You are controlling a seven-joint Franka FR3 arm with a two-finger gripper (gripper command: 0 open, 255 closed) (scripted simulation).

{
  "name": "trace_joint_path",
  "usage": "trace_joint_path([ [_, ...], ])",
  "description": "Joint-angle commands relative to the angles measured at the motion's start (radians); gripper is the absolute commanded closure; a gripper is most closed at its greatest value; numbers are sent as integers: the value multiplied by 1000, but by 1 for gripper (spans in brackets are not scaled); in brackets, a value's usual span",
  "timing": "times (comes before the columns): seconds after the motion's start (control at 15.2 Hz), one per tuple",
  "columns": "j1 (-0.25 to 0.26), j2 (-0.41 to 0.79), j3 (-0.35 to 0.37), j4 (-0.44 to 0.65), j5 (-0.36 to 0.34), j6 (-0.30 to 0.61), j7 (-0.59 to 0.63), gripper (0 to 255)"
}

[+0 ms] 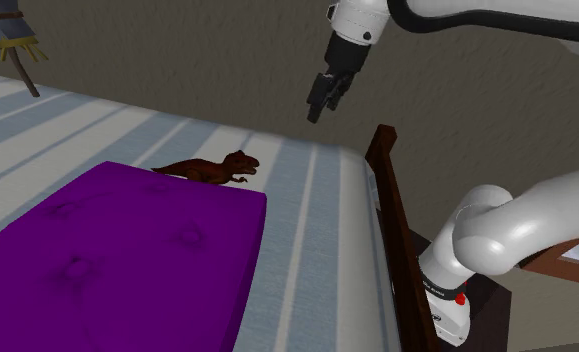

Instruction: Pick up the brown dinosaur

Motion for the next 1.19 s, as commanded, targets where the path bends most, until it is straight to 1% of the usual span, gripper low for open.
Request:
trace_joint_path([
  [0.0,2,70,41,48,-4,5,47,0],
  [0.33,11,246,140,180,-36,6,170,0],
  [0.66,33,449,229,345,-104,-15,302,0],
  [0.92,78,632,279,508,-184,-56,408,0],
  [1.12,133,780,299,655,-250,-104,480,0],
])
